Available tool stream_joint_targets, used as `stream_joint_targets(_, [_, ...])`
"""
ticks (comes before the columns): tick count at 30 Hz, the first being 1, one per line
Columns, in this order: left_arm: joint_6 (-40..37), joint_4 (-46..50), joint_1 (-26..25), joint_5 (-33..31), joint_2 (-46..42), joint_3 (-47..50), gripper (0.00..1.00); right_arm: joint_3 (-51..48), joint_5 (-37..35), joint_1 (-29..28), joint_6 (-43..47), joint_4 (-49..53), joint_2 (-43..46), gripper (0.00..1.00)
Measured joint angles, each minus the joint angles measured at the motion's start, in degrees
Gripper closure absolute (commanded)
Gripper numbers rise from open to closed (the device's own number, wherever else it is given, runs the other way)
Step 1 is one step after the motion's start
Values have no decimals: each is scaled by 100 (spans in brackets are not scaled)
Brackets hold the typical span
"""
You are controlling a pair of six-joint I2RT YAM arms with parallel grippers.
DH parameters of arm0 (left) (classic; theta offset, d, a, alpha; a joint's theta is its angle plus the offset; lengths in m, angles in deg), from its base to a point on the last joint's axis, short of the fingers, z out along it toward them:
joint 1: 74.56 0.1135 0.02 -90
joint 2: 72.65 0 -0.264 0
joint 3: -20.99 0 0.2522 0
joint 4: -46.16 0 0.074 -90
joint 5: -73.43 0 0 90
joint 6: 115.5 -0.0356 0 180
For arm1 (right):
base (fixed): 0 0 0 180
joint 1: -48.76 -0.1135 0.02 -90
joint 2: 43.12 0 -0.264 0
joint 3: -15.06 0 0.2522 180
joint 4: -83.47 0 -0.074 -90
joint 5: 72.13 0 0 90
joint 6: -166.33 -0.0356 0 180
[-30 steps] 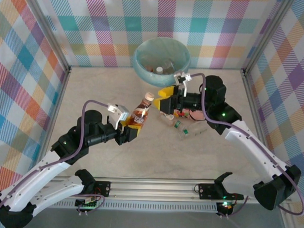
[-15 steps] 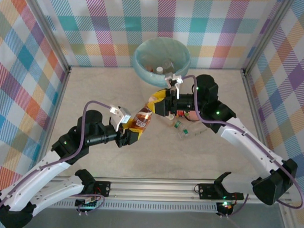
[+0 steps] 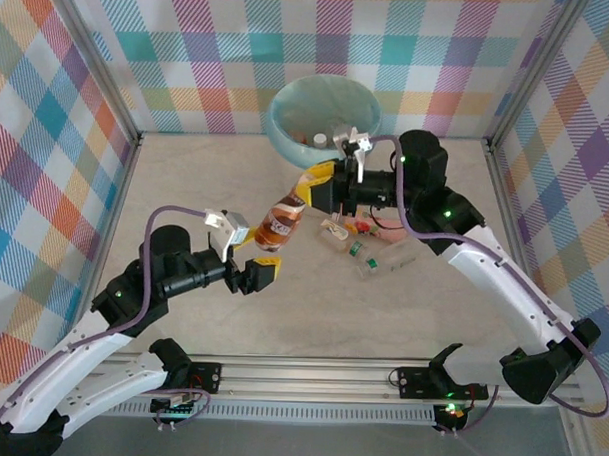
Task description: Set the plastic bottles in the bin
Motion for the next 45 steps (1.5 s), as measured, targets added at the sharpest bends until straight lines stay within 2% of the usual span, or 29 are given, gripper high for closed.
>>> stream_joint_targets(4, [44,-55,0,-319,-319,101,6,616,-647,0,457,315,-125,69])
stream_joint_targets(8, [146,-44,0,-586,-643,254,6,1460,-1633,0,1008,538,-531,68])
stream_joint_targets(14, [352,138,-4,-1040,-1036,411,5,2754,-3235,98,1871,588,-1657,69])
stream_joint_targets(18, [459,450,-11,-1397,-1108,413,5,3613,-3834,415,2146,682,-2732,70])
stream_joint_targets(24, [503,826,-11,-1576,-1108,435,5,4485,-4039,863,2166,1139,-4129,70])
stream_joint_targets(30, [551,953,-11,-1668,-1106,435,5,4721,-3834,1097,2168,1314,-4907,67])
stream_joint_targets(35, [566,953,-17,-1720,-1108,435,5,4935,-3539,1099,2144,1331,-5342,66])
stream_joint_targets(43, [584,953,-20,-1751,-1108,435,5,5130,-3311,1084,2175,1460,-5571,56])
stream_joint_targets(45, [584,951,-20,-1766,-1108,437,5,5184,-3296,1084,2179,1550,-5608,56])
